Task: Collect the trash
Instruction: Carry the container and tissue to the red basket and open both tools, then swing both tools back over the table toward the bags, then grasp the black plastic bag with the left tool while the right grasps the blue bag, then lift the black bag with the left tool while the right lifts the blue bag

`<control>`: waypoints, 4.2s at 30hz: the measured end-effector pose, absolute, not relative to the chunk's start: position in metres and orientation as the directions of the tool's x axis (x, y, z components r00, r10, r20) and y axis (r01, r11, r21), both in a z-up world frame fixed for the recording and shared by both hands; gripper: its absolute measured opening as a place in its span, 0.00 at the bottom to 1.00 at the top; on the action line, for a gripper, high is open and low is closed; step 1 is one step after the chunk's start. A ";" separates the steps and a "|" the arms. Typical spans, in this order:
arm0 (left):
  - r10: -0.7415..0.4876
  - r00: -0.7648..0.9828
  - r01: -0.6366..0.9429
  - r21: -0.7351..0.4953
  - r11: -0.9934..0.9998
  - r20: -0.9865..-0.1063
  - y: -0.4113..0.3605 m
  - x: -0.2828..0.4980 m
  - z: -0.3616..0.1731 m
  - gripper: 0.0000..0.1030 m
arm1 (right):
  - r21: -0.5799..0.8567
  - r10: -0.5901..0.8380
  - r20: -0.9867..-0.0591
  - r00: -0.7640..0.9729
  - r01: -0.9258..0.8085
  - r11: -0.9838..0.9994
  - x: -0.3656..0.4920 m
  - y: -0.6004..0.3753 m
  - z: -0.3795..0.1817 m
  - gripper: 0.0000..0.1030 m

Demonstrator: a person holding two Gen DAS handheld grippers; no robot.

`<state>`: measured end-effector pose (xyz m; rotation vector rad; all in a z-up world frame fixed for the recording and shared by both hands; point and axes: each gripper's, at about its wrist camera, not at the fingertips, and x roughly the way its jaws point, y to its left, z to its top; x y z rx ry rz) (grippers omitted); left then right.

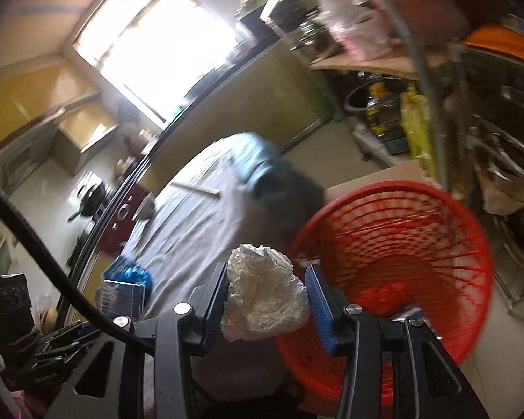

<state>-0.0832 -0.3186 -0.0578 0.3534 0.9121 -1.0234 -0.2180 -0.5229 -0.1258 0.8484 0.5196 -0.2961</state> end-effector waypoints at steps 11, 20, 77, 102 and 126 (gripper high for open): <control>-0.576 0.080 0.899 -0.191 0.394 -0.813 -0.405 -0.108 -0.069 0.50 | 0.680 -0.117 -0.543 0.832 0.517 0.521 -0.276 -0.565 -0.142 0.48; -0.533 0.088 0.896 -0.168 0.412 -0.842 -0.421 -0.112 -0.084 0.57 | 0.744 -0.082 -0.537 0.840 0.517 0.422 -0.285 -0.582 -0.155 0.63; -0.552 0.332 0.025 -0.577 0.816 -0.765 -0.057 0.110 -0.121 0.29 | 0.545 0.302 -0.636 0.710 0.136 0.828 0.026 -0.333 -0.098 0.66; -0.484 0.403 0.092 -0.492 0.866 -0.777 0.035 0.043 -0.117 0.06 | 0.487 0.262 -0.648 0.716 0.125 0.864 0.052 -0.300 -0.102 0.43; -0.381 0.409 0.127 -0.362 0.924 -0.829 -0.033 0.068 -0.134 0.66 | 0.593 0.287 -0.654 0.700 0.238 0.769 -0.011 -0.337 -0.112 0.71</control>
